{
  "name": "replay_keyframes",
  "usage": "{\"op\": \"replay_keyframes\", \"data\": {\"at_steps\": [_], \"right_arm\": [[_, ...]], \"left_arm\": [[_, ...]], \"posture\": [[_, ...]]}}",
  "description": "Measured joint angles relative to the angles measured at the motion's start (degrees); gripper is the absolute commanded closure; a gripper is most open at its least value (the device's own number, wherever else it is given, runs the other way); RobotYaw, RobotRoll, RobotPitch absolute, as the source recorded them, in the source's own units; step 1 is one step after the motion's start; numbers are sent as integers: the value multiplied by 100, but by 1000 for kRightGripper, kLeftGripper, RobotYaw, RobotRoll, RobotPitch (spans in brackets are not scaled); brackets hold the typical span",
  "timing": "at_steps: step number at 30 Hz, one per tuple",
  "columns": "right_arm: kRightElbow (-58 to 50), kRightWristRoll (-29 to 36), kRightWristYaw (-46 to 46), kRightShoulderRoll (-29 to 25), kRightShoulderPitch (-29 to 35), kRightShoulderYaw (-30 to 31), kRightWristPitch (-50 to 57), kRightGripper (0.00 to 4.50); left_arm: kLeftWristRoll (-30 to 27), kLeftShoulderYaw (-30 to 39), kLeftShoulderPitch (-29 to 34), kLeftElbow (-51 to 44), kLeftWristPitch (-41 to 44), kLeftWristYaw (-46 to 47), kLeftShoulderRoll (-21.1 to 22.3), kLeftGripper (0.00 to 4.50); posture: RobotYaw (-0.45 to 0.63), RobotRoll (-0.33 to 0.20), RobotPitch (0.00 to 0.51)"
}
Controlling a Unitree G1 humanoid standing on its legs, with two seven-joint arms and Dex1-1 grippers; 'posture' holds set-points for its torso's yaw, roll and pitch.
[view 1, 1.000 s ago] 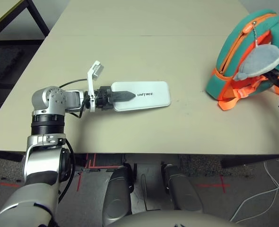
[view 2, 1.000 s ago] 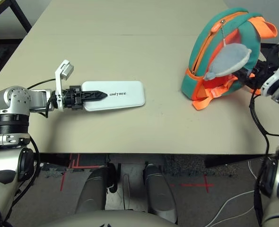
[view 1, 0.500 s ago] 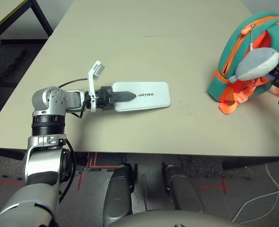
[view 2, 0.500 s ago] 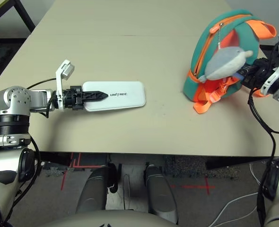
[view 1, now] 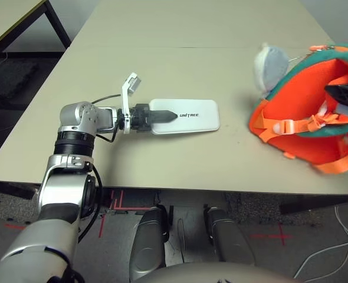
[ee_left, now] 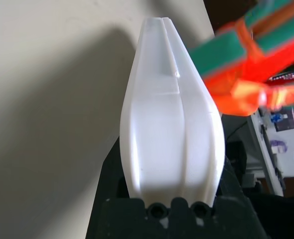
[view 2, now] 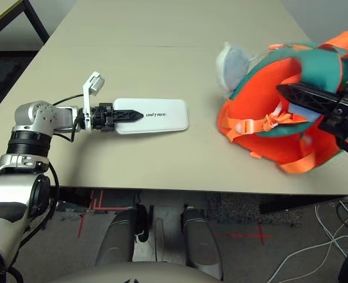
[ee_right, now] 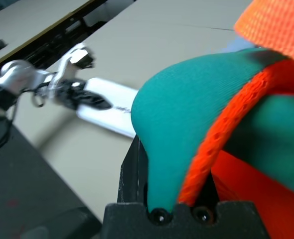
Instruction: Put the pencil case into the backpack and zip it.
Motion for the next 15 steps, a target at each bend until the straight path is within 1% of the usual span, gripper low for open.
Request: {"op": "replay_keyframes", "data": {"at_steps": [2, 3, 5, 8, 11, 15], "right_arm": [[-106, 696, -438, -152, 460, -165, -174, 4446], [-139, 1044, -664, -219, 680, -239, -297, 4446], [-228, 1710, -1092, -383, 1138, -365, -639, 4446], [-462, 2436, -1510, -467, 1822, -656, -1055, 4446], [-785, 2707, -1597, -389, 2552, -1008, -1266, 4446], [-916, 2770, -1472, -386, 3157, -1306, -1602, 4446]], "left_arm": [[89, -83, -78, 166, -95, -142, -23, 3274], [139, -108, -124, 245, -134, -208, -35, 3275], [236, -151, -221, 389, -205, -323, -55, 3275], [366, -199, -317, 589, -319, -456, -127, 3275], [481, -236, -398, 735, -402, -577, -168, 3275], [582, -253, -451, 806, -438, -688, -166, 3275]], "posture": [[-362, 0, 158], [-387, 0, 164], [-395, 0, 167], [-401, 0, 173], [-401, 0, 180], [-408, 0, 188]]}}
